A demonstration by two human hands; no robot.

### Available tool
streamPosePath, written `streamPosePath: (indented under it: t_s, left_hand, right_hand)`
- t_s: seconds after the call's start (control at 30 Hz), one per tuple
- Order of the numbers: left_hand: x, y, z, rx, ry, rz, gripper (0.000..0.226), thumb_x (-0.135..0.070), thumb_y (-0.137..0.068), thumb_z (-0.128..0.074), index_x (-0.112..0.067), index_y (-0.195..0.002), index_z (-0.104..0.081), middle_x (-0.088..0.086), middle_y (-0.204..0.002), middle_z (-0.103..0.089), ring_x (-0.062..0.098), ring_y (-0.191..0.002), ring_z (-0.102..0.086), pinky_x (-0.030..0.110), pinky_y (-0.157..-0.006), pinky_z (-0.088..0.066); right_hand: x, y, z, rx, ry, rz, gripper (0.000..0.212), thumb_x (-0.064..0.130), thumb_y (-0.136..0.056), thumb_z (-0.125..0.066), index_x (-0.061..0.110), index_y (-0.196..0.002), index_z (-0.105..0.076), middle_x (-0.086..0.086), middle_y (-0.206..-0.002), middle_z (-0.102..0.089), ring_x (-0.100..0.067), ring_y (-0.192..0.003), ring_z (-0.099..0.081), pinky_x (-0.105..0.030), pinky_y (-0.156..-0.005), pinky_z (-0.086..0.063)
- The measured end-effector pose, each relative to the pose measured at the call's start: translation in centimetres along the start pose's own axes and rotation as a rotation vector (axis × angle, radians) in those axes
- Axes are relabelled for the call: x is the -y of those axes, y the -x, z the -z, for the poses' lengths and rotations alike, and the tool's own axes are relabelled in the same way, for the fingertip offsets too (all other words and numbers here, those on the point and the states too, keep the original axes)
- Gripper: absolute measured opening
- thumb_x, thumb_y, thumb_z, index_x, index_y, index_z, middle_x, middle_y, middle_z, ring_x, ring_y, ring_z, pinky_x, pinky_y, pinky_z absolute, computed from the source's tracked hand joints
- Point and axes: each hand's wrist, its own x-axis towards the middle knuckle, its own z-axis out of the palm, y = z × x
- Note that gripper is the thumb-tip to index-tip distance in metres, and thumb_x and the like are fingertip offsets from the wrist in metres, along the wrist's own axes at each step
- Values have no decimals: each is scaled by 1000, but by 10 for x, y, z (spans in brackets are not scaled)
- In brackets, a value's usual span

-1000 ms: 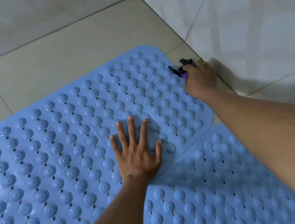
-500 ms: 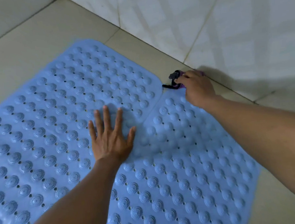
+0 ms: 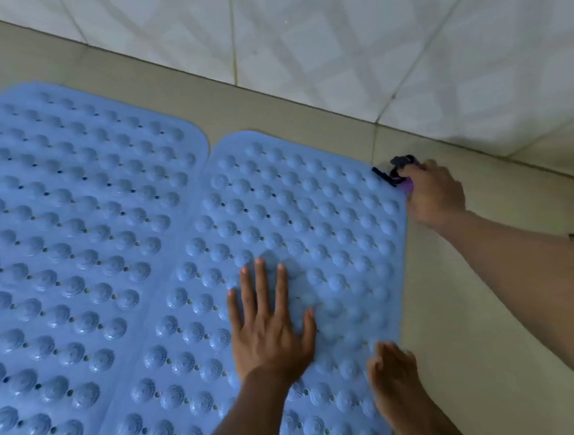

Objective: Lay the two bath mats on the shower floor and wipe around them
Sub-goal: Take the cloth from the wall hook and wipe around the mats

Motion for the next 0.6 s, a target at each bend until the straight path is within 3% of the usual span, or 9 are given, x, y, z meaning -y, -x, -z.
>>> streamPosePath:
  t_s: [0.2, 0.43, 0.6]
  left_hand:
    - [-1, 1, 1, 2, -14, 24, 83, -68, -95, -27, -23, -163, -10, 8, -172, 6, 28, -157, 12, 54, -126, -2]
    - [-2, 0, 7, 34, -12, 20, 84, -68, -94, -23, -26, -164, -6, 5, -171, 13, 26, -157, 15, 52, -126, 2]
    - [-3, 0, 8, 19, -1, 32, 83, -69, -94, -21, -27, -164, -4, 5, -171, 14, 26, -156, 17, 51, -126, 4]
  right_hand:
    - [-32, 76, -15, 22, -14, -144, 50, 7, -83, -62, 19, -131, -60, -18, -123, -53, -41, -111, -52, -45, -87, -43]
    - [-17, 155, -18, 172, -200, -105, 44, 15, -89, -63, 24, -133, -63, -15, -128, -53, -40, -116, -53, -44, -95, -45]
    - [0, 197, -37, 14, -148, -95, 39, 16, -91, -59, 22, -129, -64, -10, -122, -56, -35, -108, -52, -43, -87, -42]
